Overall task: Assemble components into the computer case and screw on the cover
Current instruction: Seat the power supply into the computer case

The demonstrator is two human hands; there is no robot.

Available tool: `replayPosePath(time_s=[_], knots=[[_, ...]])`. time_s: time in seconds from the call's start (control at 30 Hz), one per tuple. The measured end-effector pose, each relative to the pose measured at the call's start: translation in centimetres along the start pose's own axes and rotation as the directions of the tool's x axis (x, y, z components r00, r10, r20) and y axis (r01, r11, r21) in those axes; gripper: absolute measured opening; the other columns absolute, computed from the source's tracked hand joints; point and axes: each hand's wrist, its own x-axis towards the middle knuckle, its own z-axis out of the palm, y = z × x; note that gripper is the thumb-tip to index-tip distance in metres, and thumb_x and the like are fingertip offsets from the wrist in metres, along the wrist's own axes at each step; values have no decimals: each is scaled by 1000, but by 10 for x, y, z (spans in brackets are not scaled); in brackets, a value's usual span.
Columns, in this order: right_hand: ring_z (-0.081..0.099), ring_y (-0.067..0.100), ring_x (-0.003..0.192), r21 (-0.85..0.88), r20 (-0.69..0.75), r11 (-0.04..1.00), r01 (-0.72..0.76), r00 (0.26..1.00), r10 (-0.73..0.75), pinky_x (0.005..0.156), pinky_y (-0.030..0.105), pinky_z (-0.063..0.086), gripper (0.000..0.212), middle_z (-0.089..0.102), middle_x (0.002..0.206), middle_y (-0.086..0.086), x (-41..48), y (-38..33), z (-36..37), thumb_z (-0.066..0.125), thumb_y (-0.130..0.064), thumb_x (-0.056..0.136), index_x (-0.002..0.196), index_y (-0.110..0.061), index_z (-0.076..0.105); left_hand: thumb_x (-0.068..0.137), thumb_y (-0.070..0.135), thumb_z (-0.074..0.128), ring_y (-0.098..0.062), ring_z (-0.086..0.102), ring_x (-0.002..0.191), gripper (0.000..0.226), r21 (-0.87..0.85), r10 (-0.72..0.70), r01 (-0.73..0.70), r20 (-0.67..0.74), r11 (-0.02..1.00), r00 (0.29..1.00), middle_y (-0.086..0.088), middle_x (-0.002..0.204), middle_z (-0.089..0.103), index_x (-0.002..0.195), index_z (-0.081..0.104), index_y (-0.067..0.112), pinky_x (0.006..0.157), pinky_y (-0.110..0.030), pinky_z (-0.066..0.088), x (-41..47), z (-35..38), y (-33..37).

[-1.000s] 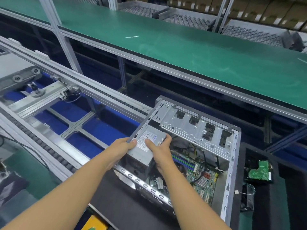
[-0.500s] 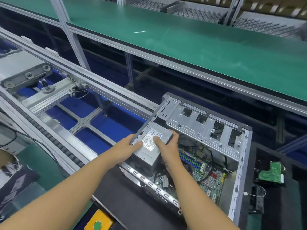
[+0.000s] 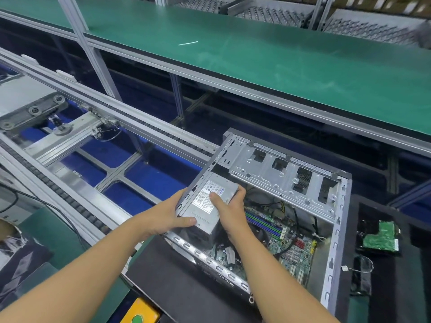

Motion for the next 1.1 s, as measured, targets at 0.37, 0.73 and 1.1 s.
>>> replayPosePath(time_s=[0.37,0.73,1.1], knots=[[63,28,117,111,1,992,-62,998,62,98,52,56,64,52,134,10,-2,-7,5,75,-27,82,129,-34,32,97,40,59,19,59,95,30,-31,-22,17,-165,999,986,42,104,63,123,47,48,74,1,43,8,11,1],[62,26,117,113,-52,991,-66,996,72,103,51,52,72,50,140,8,-1,-11,20,76,-30,80,138,-38,32,70,77,62,19,56,93,59,185,-32,90,-295,979,955,43,104,60,122,42,57,75,-18,41,1,18,4],[41,29,142,-31,-99,981,-191,977,187,105,36,38,106,29,162,9,-5,-13,22,69,-58,89,160,-19,1,69,90,46,5,61,92,57,176,-29,107,-396,978,918,30,99,65,111,52,52,72,-20,45,7,24,3]])
